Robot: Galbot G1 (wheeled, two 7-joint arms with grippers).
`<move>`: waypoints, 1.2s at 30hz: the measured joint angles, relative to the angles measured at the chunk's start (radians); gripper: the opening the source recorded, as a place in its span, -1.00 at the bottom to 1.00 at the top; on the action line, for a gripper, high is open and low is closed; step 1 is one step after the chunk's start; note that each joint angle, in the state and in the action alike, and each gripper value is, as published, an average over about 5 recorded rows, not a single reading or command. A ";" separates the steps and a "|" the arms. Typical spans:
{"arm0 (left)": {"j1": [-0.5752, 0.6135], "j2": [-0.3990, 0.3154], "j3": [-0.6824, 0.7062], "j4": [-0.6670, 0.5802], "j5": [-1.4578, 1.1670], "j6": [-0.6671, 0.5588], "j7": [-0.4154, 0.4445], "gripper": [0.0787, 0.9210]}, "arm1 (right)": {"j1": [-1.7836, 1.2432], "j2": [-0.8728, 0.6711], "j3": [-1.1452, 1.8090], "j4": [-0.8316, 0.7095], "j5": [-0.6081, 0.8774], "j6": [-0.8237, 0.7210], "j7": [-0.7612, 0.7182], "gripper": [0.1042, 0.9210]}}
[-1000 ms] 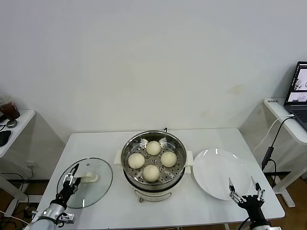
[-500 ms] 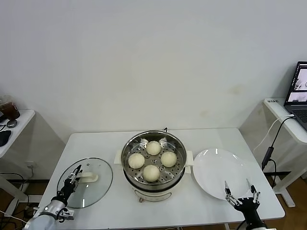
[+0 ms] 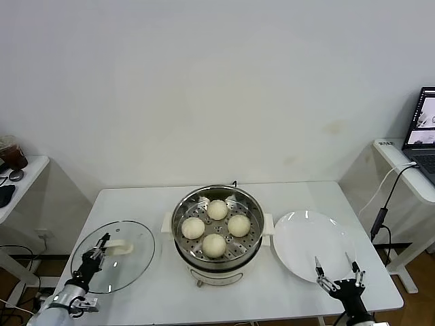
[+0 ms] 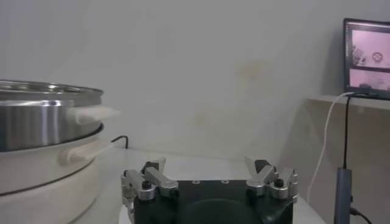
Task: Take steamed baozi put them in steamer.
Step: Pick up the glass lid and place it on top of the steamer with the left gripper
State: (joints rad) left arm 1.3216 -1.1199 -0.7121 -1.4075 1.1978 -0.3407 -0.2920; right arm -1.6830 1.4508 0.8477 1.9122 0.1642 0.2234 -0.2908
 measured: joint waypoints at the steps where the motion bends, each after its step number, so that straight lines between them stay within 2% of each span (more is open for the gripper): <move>1: 0.017 0.005 -0.002 -0.024 -0.018 0.011 -0.002 -0.79 | 0.000 -0.001 -0.001 0.000 -0.001 0.000 0.000 0.76; 9: 0.166 0.059 -0.041 -0.269 -0.144 0.166 -0.001 -0.79 | 0.004 -0.011 -0.020 -0.004 -0.010 0.003 -0.008 0.76; 18: 0.231 0.134 -0.015 -0.580 -0.281 0.416 0.145 -0.79 | 0.018 -0.005 -0.040 -0.029 -0.041 0.023 -0.007 0.76; 25: 0.151 0.162 0.165 -0.711 -0.322 0.619 0.239 -0.79 | 0.034 0.011 -0.062 -0.065 -0.116 0.050 0.014 0.76; 36: -0.040 0.126 0.452 -0.758 -0.188 0.815 0.401 -0.79 | 0.071 0.050 -0.109 -0.128 -0.242 0.072 0.050 0.76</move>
State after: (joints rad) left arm 1.2811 -0.9936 -0.2602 -2.1653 1.0103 0.4747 0.1093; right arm -1.6123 1.5007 0.7389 1.7840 -0.0783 0.2956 -0.2408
